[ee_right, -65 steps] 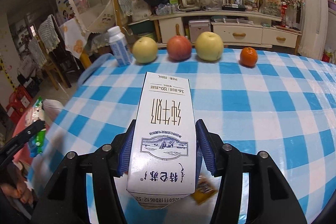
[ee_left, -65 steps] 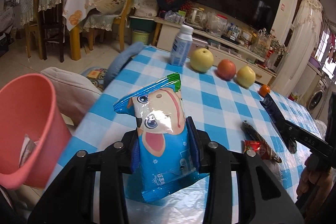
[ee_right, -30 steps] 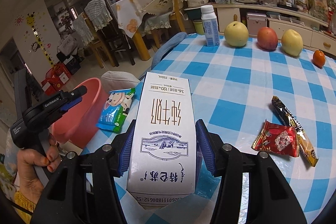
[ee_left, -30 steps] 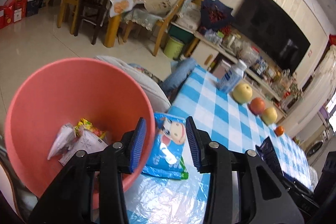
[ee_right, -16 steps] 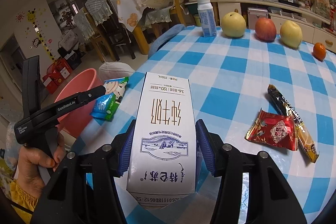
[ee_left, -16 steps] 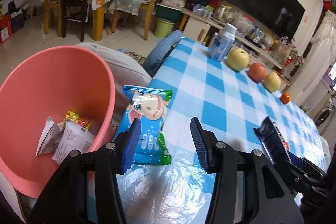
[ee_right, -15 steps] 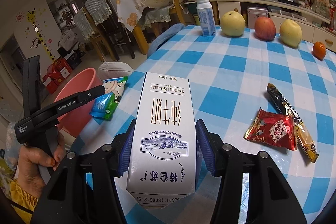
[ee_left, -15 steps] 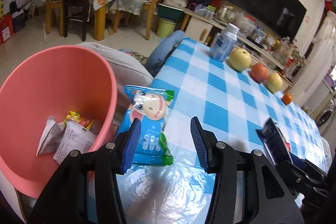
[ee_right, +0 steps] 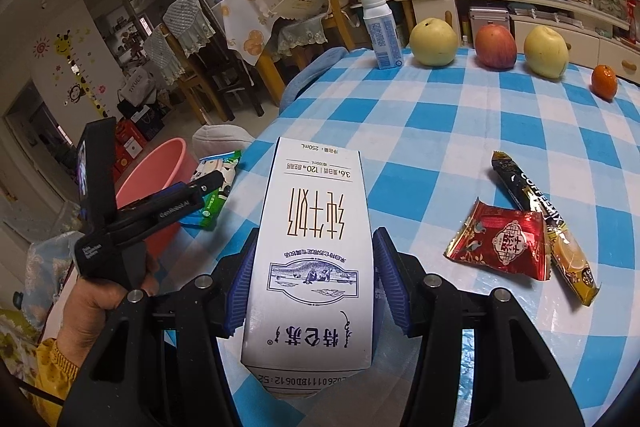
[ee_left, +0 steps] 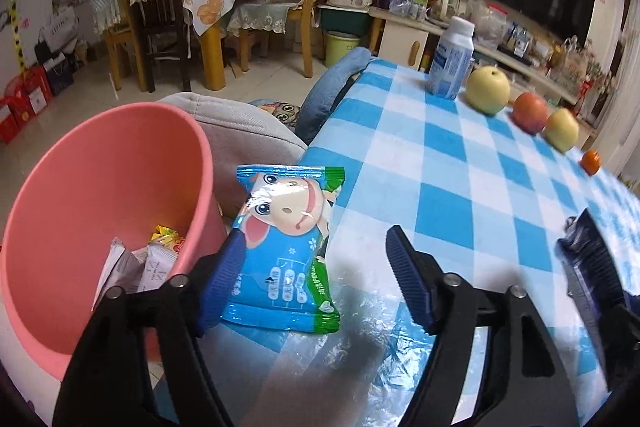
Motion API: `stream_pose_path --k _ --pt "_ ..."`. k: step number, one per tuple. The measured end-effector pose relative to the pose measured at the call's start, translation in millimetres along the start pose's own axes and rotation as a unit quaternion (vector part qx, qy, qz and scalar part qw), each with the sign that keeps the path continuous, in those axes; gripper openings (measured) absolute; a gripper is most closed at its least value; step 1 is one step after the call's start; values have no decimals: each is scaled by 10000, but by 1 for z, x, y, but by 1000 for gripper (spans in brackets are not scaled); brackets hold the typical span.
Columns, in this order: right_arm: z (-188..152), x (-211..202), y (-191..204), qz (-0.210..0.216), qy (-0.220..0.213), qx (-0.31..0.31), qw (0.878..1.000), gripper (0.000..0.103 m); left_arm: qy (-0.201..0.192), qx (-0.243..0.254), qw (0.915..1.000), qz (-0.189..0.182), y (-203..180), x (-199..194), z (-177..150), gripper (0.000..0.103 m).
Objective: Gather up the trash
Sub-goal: 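Carry the carton and cartoon packet toward the pink bucket, then lower both items over the pink bucket and open both tools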
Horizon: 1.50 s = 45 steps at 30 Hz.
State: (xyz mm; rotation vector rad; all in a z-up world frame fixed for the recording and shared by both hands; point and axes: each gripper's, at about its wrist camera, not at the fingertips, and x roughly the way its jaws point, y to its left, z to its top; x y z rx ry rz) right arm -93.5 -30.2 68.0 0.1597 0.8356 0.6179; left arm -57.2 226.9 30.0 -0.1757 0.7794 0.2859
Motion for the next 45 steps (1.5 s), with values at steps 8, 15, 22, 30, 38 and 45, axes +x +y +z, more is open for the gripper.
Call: stream_pose_path --k 8,15,22,30,38,45 --pt "4 -8 -16 -18 -68 200 9998 56 74 89 9997 204 -18 12 -7 76" --pt "5 -13 -24 -39 -106 296 9995 56 43 -109 9977 -670 -26 11 -9 76" --pt "6 -14 -26 -53 -122 320 9994 56 -226 -745 9905 -1131 -16 -2 -5 76" --pt "4 -13 -30 -5 -63 375 9993 57 -54 -923 9957 21 -13 15 3 76" --pt "3 -12 -32 5 -43 412 9991 57 414 -777 9948 521 -17 48 13 77" --pt "0 -7 -30 8 32 334 9994 57 423 -684 9955 493 -14 45 11 49"
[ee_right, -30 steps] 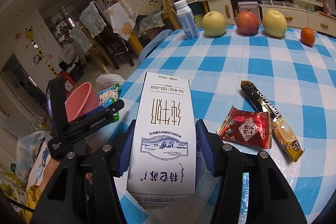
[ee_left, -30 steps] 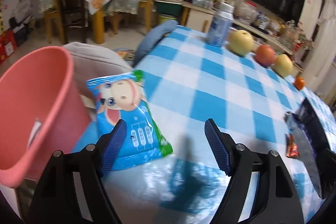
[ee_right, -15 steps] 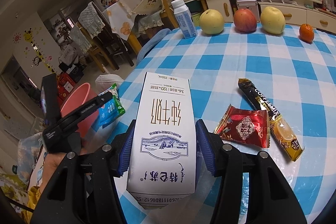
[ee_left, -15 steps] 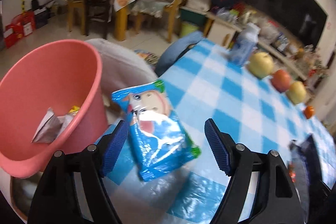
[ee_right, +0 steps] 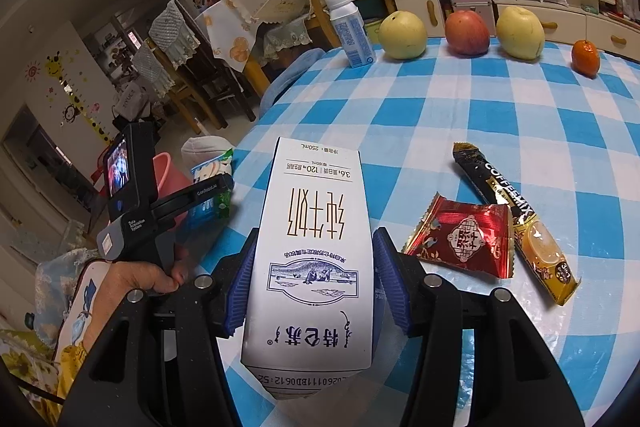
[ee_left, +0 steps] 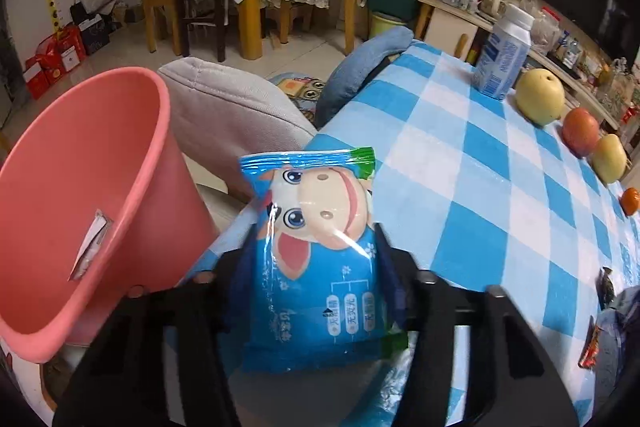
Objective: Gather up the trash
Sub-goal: 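Lower both items over the pink bucket and open both tools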
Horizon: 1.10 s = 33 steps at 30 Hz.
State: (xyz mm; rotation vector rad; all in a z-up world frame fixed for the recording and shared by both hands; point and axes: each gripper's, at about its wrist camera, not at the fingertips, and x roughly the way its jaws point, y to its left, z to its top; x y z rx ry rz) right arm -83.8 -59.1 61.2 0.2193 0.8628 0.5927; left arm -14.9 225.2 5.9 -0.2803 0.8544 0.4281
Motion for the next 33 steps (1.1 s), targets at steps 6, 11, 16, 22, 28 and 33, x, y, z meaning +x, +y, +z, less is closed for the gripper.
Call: stream_pose_path --k 6,11,16,22,28,33 --pt "-1 8 10 -64 53 -121 9999 57 83 20 9988 -478 2 -4 -1 39" --pt "-2 17 17 -18 84 -60 9999 57 42 -104 9953 -964 9 -17 0 37" --pt "0 24 32 108 122 -51 9999 57 -279 -232 9912 -1271 23 -42 8 37" --pt "9 27 71 447 98 -140 9989 56 -669 -612 9852 -1452 57 -69 23 37" --pt "25 39 131 861 107 -386 9955 57 -959 -1220 9803 -1219 115 -86 34 37" --pt "40 61 197 1241 183 -775 9891 57 -998 -1740 9753 -929 168 -85 36 38"
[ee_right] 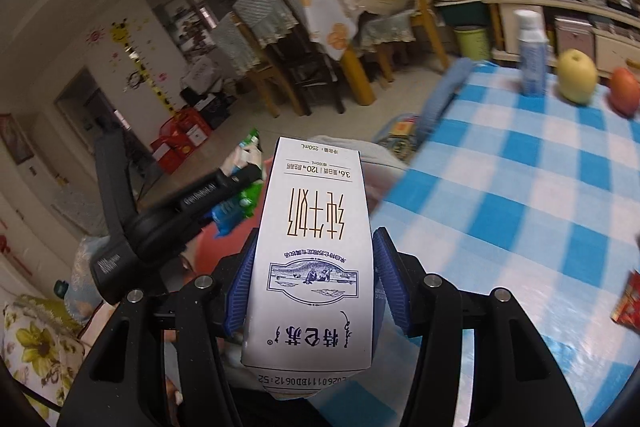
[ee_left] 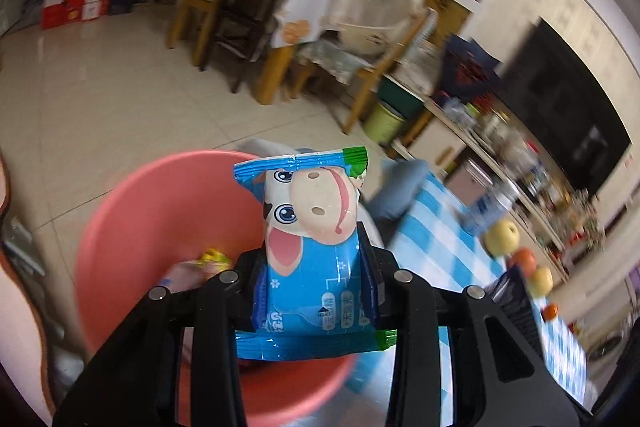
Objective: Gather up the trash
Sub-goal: 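Lower both items over the pink bucket and open both tools, then return both tools from the bucket to the table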
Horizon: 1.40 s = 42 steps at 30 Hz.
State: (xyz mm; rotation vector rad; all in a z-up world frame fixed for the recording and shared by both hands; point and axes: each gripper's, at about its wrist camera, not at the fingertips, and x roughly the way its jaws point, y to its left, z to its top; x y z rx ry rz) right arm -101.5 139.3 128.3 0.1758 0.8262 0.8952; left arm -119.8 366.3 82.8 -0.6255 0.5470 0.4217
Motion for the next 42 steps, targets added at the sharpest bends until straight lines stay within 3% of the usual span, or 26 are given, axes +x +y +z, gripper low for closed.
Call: stream_pose_path --k 8,9,10,11,12,17,24,30,42 --pt "28 62 60 340 19 -349 9988 57 132 -513 9984 182 49 10 15 38" --pt "30 71 62 299 22 -376 9988 59 177 -543 9981 220 53 12 15 44" --pt "31 79 62 236 61 -398 9989 65 202 -602 9977 246 56 15 17 62" --pt "31 88 60 110 124 -387 9991 76 179 -648 9973 281 59 14 17 70" --pt "30 94 57 7 151 -323 9994 78 132 -686 9968 390 62 14 19 79" --pt "19 88 35 -206 58 -61 9998 82 53 -709 9967 401 65 15 20 86" --pt "-1 46 22 -901 -236 -397 9949 87 -166 153 9989 401 28 11 9 92" --pt "-28 16 -1 -1406 -130 -519 9886 89 -61 1150 9920 519 -14 13 -4 92" --pt "-60 -46 -46 -1774 -206 -180 9838 92 105 2026 9783 430 -69 13 -45 93"
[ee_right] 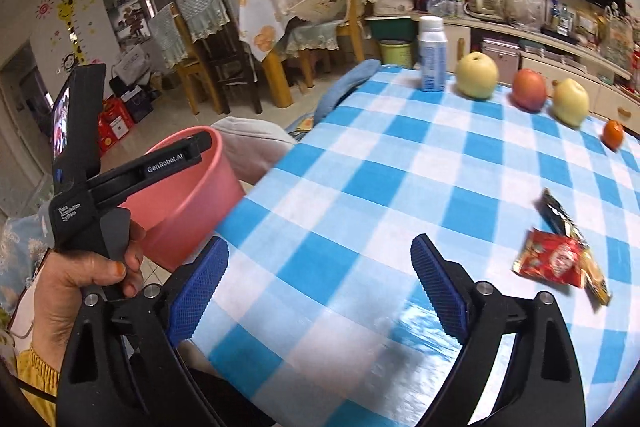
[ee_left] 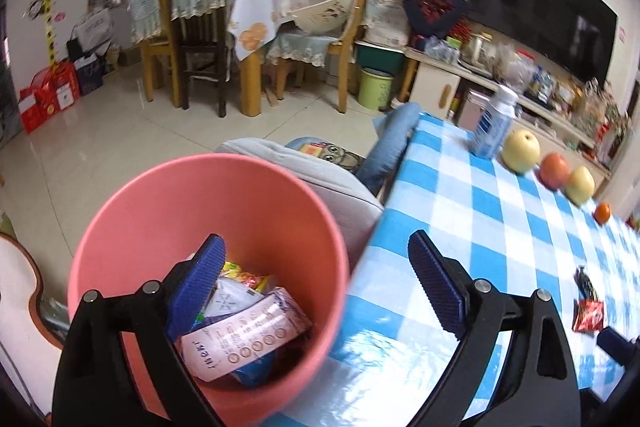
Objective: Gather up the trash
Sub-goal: 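Return both tools from the bucket to the table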
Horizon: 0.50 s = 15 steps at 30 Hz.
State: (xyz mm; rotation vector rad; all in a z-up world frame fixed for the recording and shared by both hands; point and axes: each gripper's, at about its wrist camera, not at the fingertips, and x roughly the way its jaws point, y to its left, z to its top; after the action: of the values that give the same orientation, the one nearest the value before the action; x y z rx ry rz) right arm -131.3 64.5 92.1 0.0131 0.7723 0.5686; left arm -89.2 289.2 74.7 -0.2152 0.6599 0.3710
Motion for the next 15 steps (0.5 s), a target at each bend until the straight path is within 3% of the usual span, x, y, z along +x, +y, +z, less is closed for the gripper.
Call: stream_pose_path --k 15 --pt "-31 -40 -59 -90 -247 387 9989 94 -86 700 9972 -237 -65 -8 -22 93"
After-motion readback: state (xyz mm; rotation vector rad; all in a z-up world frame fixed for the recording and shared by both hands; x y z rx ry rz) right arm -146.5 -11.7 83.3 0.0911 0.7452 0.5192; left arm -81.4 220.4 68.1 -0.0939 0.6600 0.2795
